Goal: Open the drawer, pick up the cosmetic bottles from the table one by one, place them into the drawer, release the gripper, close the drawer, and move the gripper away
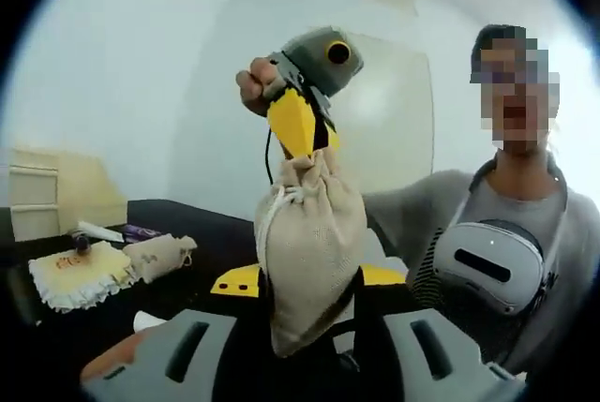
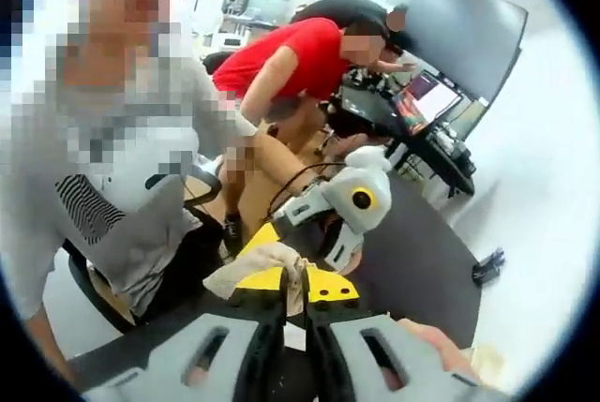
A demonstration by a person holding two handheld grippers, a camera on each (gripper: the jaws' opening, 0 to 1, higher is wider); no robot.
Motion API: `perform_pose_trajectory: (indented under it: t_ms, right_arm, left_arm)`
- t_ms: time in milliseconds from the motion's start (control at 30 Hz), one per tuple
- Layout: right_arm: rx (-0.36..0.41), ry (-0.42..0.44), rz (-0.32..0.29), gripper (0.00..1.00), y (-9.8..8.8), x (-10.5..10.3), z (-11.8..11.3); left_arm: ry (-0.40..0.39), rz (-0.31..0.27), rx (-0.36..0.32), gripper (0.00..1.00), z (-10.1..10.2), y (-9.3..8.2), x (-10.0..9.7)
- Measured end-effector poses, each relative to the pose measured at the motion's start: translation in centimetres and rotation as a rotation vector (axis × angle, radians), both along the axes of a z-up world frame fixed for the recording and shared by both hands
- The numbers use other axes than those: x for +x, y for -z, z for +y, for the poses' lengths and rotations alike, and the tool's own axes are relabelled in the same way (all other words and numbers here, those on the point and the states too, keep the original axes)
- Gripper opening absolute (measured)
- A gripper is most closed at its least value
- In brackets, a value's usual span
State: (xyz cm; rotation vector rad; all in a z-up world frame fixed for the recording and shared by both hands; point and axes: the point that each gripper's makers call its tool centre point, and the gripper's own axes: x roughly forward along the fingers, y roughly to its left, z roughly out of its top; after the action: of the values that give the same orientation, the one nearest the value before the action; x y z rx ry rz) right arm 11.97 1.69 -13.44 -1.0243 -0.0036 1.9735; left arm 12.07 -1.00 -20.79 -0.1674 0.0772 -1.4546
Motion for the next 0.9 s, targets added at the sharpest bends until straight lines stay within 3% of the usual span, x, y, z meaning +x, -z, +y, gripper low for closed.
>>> perform_pose_trajectory:
  t_ms: [167, 333, 500, 600, 733, 900]
  right_arm:
    - [0.135, 0.101, -0.019, 0.06, -1.3, 2.1, 1.0]
    - [0.304, 0.189, 0.041, 0.17, -3.5, 4.1, 1.6]
    - [0.49, 0.288, 0.113, 0.17, -6.0, 6.6, 1.4]
    - [0.524, 0.34, 0.185, 0.18, -5.7, 7.5, 1.4]
    - [0.527, 0.389, 0.307, 0.24, -4.2, 8.2, 1.8]
    - [0.542, 0.437, 0.411, 0.25, -2.2, 8.6, 2.8]
  left_arm:
    - [-0.129, 0.013, -0.066, 0.3, 1.1, -1.1, 2.1]
    - [-0.229, 0.015, -0.073, 0.29, 2.3, -1.4, 3.8]
    - [-0.386, -0.003, -0.039, 0.29, 4.0, -1.2, 6.1]
    - [-0.511, -0.035, -0.016, 0.29, 5.4, -1.3, 7.6]
    - [-0.6, -0.054, -0.024, 0.29, 6.3, -2.1, 8.3]
    - [-0.692, -0.114, 0.02, 0.29, 7.0, -2.3, 8.8]
